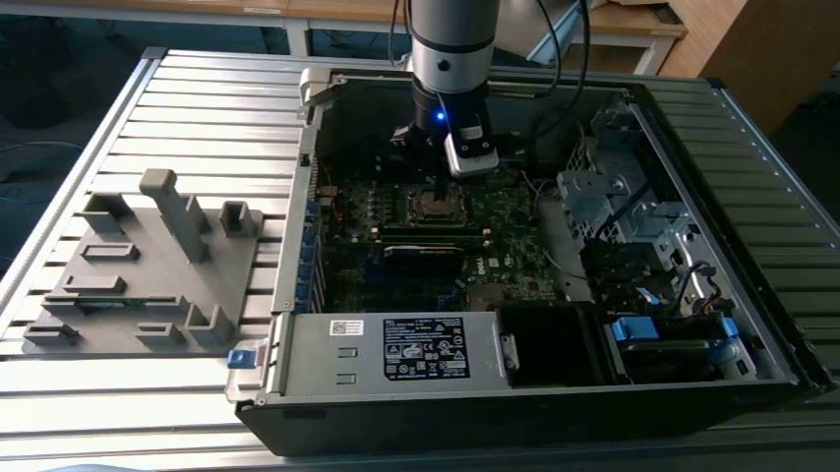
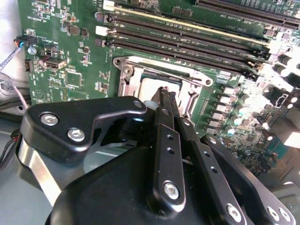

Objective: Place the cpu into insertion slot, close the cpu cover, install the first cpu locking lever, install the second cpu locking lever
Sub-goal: 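Install the second cpu locking lever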

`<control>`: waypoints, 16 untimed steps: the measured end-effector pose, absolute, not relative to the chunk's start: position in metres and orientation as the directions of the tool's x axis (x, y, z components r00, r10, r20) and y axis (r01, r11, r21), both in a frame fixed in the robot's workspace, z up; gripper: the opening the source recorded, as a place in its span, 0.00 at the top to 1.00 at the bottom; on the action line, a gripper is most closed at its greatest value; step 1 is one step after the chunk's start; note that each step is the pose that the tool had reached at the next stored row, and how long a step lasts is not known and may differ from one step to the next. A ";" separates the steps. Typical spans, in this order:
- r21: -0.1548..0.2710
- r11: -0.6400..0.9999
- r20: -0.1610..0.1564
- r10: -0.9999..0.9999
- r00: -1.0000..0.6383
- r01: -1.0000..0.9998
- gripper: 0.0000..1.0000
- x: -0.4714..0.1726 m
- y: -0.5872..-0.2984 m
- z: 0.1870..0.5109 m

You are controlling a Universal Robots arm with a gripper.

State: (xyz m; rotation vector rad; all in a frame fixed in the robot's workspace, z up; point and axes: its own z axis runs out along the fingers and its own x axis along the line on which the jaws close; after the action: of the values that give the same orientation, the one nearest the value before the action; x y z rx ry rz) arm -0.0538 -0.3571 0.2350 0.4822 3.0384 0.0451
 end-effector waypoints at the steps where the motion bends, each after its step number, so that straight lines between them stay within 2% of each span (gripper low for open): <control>1: 0.039 0.951 -0.059 0.310 -0.949 0.308 0.89 -0.054 -0.357 0.235; 16: 0.039 0.951 -0.059 0.310 -0.949 0.308 0.89 -0.054 -0.358 0.237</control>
State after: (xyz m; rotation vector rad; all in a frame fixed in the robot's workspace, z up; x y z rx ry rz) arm -0.0538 -0.3579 0.2369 0.4819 3.0386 0.0448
